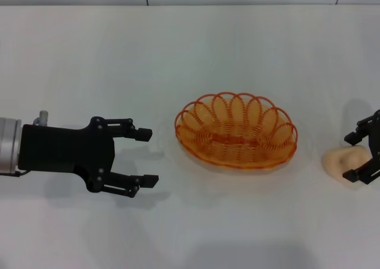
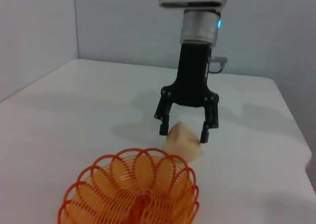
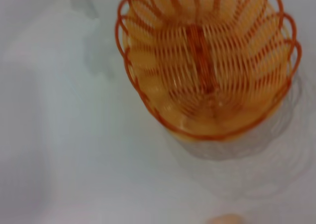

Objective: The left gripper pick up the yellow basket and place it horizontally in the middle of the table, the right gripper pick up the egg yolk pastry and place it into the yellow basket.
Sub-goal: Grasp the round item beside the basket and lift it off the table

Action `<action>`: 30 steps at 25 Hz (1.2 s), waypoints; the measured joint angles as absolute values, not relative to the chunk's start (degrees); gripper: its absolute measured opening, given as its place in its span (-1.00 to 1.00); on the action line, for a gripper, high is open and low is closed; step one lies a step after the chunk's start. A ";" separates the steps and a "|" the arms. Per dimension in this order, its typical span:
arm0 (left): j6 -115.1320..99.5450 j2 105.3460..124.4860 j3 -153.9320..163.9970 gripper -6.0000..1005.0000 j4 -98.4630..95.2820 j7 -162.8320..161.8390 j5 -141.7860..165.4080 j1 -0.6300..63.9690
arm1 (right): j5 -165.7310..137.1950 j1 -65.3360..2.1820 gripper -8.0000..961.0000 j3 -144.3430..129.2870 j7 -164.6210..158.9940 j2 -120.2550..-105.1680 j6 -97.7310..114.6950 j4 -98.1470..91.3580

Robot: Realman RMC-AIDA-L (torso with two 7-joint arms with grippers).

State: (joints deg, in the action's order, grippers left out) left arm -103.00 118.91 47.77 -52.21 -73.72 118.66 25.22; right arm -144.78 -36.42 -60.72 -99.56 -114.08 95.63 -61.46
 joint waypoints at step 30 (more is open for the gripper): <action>-103.42 119.00 47.62 0.68 -52.21 -74.53 118.56 24.83 | -141.82 -35.75 -0.26 -57.38 -95.10 -114.44 98.38 -64.25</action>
